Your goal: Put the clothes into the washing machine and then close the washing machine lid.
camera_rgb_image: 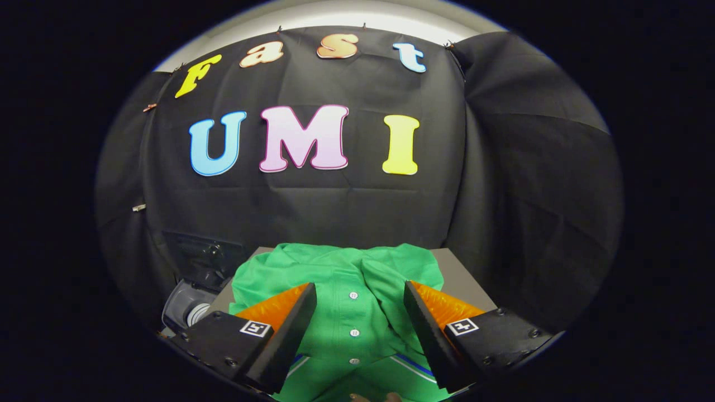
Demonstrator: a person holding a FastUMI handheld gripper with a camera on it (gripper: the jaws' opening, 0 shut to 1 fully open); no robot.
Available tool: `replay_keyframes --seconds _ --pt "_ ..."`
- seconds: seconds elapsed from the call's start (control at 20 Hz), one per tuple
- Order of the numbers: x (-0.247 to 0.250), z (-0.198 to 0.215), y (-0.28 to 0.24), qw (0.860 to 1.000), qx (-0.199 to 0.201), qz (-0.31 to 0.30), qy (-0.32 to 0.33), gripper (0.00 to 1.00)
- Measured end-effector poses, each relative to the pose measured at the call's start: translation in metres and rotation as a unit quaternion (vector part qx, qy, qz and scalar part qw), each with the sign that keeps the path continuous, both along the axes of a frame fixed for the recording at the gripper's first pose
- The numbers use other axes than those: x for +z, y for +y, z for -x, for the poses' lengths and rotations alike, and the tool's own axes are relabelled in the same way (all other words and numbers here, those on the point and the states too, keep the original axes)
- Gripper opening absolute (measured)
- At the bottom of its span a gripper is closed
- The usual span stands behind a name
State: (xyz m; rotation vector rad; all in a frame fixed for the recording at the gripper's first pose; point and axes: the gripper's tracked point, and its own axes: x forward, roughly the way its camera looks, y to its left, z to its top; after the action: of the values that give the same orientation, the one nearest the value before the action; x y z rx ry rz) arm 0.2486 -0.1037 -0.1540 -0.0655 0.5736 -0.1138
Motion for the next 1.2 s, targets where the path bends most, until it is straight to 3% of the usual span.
replay_keyframes --seconds 0.35,0.7,0.9,1.1,1.15,1.2 --pt "-0.041 -0.004 -0.009 0.996 -0.01 0.011 0.088 0.99" --pt "-0.047 -0.007 -0.015 0.991 -0.037 -0.033 0.122 0.99" --pt "-0.052 -0.007 -0.012 0.988 -0.026 -0.017 0.15 0.96" --pt "-0.05 -0.011 -0.01 0.986 -0.024 -0.01 0.164 0.2" --pt "-0.048 -0.011 -0.01 0.987 -0.028 -0.012 0.158 0.2" --pt "-0.05 -0.014 -0.01 0.987 -0.026 -0.01 0.158 0.13"
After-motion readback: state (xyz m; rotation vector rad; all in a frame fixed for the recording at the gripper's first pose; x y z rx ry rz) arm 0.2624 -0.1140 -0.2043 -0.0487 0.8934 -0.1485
